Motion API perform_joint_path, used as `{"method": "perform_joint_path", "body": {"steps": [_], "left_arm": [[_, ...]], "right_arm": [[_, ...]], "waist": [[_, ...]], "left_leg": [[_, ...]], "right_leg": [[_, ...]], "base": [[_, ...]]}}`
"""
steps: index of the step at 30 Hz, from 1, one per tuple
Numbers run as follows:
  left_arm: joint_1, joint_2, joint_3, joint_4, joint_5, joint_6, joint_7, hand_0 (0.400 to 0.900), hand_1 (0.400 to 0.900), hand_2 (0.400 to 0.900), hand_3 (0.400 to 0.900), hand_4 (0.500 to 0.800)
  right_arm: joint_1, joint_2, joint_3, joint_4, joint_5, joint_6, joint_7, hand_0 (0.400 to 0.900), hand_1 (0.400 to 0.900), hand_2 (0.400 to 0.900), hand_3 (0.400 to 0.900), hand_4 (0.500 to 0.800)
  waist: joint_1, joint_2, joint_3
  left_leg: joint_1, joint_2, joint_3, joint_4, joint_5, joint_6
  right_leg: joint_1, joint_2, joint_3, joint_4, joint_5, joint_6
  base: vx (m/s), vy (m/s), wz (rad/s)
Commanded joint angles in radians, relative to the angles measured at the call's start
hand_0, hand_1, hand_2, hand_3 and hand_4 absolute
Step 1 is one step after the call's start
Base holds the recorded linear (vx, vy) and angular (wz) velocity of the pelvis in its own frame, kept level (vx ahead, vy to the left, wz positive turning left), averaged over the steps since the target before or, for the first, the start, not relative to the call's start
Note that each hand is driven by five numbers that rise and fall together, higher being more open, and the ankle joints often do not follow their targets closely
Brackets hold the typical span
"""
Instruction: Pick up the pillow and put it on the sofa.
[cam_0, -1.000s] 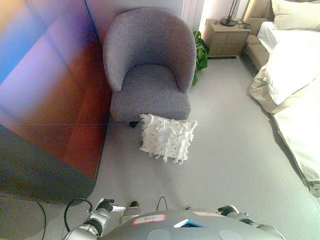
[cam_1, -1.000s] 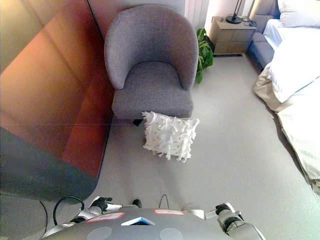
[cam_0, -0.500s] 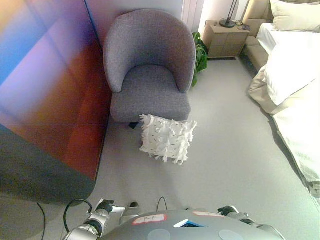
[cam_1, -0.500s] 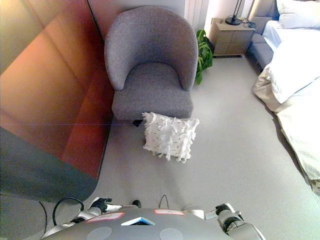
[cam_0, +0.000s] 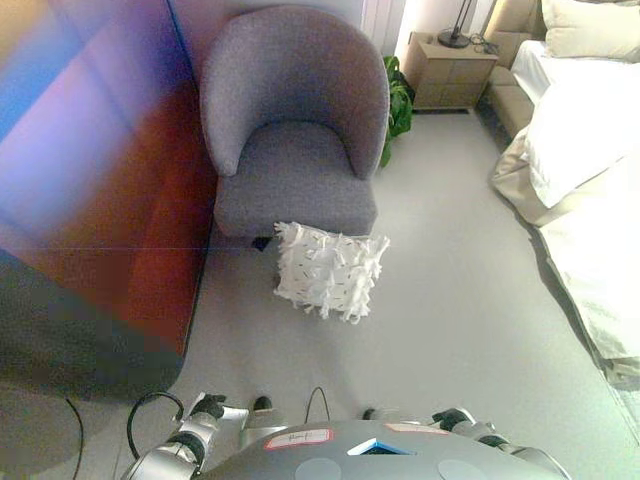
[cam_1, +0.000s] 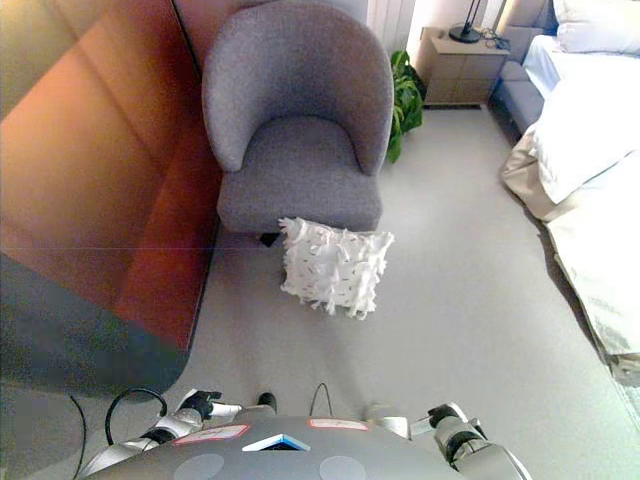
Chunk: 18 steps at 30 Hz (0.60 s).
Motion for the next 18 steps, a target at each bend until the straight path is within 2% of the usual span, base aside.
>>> {"method": "perform_joint_path", "body": {"steps": [1,3,5,8,11,13,16,18], "left_arm": [[-0.066,-0.001,0.015,0.036,0.000,-0.010,0.025,0.900,0.900,0.900,0.900,0.800],[-0.058,0.000,0.022,0.032,-0.012,-0.016,0.027,0.900,0.900,0.900,0.900,0.800],[-0.052,-0.002,0.025,0.031,-0.025,-0.013,0.028,0.900,0.900,0.900,0.900,0.800],[-0.030,-0.004,0.040,0.039,-0.016,-0.015,0.018,0.900,0.900,0.900,0.900,0.800],[0.000,-0.009,0.045,0.050,-0.018,-0.022,0.015,0.900,0.900,0.900,0.900,0.800],[0.019,-0.011,0.050,0.054,-0.020,-0.024,0.012,0.900,0.900,0.900,0.900,0.800],[0.049,-0.016,0.065,0.064,-0.028,-0.024,0.005,0.900,0.900,0.900,0.900,0.800],[0.059,-0.016,0.074,0.069,-0.035,-0.021,-0.003,0.900,0.900,0.900,0.900,0.800]], "right_arm": [[-0.092,-0.043,0.002,0.022,0.011,0.015,-0.034,0.900,0.900,0.900,0.900,0.800],[-0.089,-0.051,0.011,0.021,0.001,0.014,-0.033,0.900,0.900,0.900,0.900,0.800],[-0.088,-0.054,0.010,0.027,0.003,0.014,-0.037,0.900,0.900,0.900,0.900,0.800],[-0.085,-0.061,-0.008,0.043,-0.016,0.009,-0.033,0.900,0.900,0.900,0.900,0.800],[-0.083,-0.066,-0.008,0.054,-0.023,0.003,-0.027,0.900,0.900,0.900,0.900,0.800],[-0.081,-0.064,-0.005,0.057,-0.031,0.002,-0.021,0.900,0.900,0.900,0.900,0.800],[-0.080,-0.062,0.000,0.074,-0.059,0.003,-0.007,0.900,0.900,0.900,0.900,0.800],[-0.079,-0.063,-0.001,0.089,-0.068,-0.005,0.000,0.900,0.900,0.900,0.900,0.800]], "waist": [[-0.011,-0.047,0.084],[-0.002,-0.056,0.102],[0.015,-0.047,0.119],[0.057,-0.011,0.140],[0.108,0.022,0.138],[0.132,0.023,0.137],[0.160,0.042,0.120],[0.166,0.051,0.112]], "left_leg": [[-0.018,-0.087,0.021,0.265,-0.163,0.122],[-0.087,-0.086,0.022,0.378,-0.133,0.131],[-0.141,-0.089,0.027,0.382,-0.096,0.128],[-0.232,-0.074,0.047,0.268,0.046,0.078],[-0.296,-0.086,0.015,0.102,0.167,0.037],[-0.302,-0.094,0.014,0.010,0.188,0.028],[-0.351,-0.073,-0.021,-0.039,0.218,0.009],[-0.361,-0.054,-0.023,-0.039,0.226,0.003]], "right_leg": [[-0.083,0.060,0.011,0.121,-0.032,-0.101],[-0.075,0.068,0.028,0.125,-0.029,-0.116],[-0.054,0.084,0.042,0.127,-0.033,-0.115],[0.026,0.114,0.038,0.098,-0.061,-0.108],[0.129,0.137,0.063,0.068,-0.100,-0.109],[0.181,0.132,0.087,0.063,-0.131,-0.109],[0.237,0.141,0.137,0.074,-0.200,-0.114],[0.256,0.138,0.154,0.096,-0.242,-0.114]], "base": [[0.01,-0.172,-0.13],[0.07,-0.172,-0.26],[0.17,-0.090,-0.35],[0.29,0.008,-0.35],[0.44,0.084,-0.58],[0.43,0.090,-0.55],[0.49,0.145,-0.58],[0.46,0.187,-0.39]]}}
